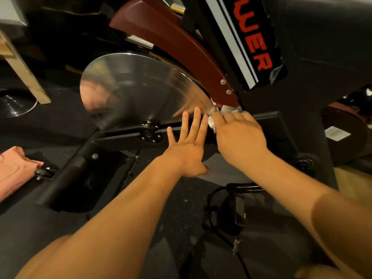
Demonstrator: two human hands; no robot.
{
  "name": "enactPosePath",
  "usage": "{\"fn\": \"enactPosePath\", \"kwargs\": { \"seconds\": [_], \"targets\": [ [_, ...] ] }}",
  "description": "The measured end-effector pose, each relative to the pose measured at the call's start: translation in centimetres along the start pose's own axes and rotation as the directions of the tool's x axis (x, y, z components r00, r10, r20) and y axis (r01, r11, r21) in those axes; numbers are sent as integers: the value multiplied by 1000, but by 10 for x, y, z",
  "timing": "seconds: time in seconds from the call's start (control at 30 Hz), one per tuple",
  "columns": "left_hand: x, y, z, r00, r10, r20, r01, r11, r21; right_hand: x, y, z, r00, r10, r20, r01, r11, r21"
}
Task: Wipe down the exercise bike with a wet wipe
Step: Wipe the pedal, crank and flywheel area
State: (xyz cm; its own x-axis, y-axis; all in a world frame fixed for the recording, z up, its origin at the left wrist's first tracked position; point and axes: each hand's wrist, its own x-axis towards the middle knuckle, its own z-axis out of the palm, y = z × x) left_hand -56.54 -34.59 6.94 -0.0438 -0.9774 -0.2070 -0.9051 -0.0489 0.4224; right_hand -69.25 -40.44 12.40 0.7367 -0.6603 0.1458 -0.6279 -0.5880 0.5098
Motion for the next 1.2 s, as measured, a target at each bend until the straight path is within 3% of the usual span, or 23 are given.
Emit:
{"fn": "enactPosePath", "kwargs": {
  "seconds": [0.13, 0.27, 0.33, 0.4, 0.43, 0.47, 0.57, 0.63, 0.7, 0.77, 0.83, 0.93, 1.0, 1.1, 1.2],
  "targets": [
    [-2, -1, -4, 1000, 3, 10, -3, 1000, 0, 12, -1, -20, 994, -39, 106, 51, 993, -111],
    [-1, -1, -4, 1000, 11, 26, -11, 1000, -17, 26, 8, -22, 981, -41, 187, 13, 989, 147],
    [0, 0, -4, 999, 9, 33, -9, 1000, -15, 19, 20, -15, 997, -24, 72, -7, 918, 397],
    [0, -1, -3, 999, 11, 31, -11, 1000, -14, 8, 28, -7, 989, 36, -141, 62, 771, 634],
    [0, -1, -3, 1000, 8, 29, -8, 1000, -12, 4, 32, -3, 975, 38, -219, 122, 732, 670],
    [0, -1, -3, 1000, 4, 30, -4, 1000, -14, -2, 36, 2, 960, -9, -279, 191, 751, 632],
    [-1, 3, -4, 1000, -1, 28, 2, 1000, -25, -25, 52, 19, 900, -230, -372, 350, 889, 297],
    [-2, 5, -5, 1000, -8, 27, 9, 999, -32, -45, 62, 28, 871, -264, -415, 340, 932, 121],
    [-1, 5, -4, 1000, -12, 24, 13, 1000, -29, -63, 63, 37, 887, -158, -434, 221, 970, 99],
    [0, 6, -3, 1000, -15, 16, 15, 999, -30, -73, 52, 45, 906, 98, -411, 25, 958, 285],
    [0, 8, -2, 1000, -25, 0, 25, 999, -34, -69, 30, 42, 827, 455, -330, -151, 745, 649],
    [0, 12, -1, 999, -41, -10, 40, 998, -40, -49, -19, 30, 576, 818, 6, -305, 208, 929],
    [-2, 13, -1, 999, -37, -18, 36, 999, -38, -38, -53, 35, 473, 824, 312, -357, -145, 923],
    [-5, 14, -4, 999, -26, -35, 24, 998, -66, -26, -67, 41, 409, 666, 624, -303, -546, 781],
    [-8, 14, -6, 999, -12, -32, 8, 993, -116, -26, -50, 33, 352, 534, 769, -217, -752, 622]
  ]
}}
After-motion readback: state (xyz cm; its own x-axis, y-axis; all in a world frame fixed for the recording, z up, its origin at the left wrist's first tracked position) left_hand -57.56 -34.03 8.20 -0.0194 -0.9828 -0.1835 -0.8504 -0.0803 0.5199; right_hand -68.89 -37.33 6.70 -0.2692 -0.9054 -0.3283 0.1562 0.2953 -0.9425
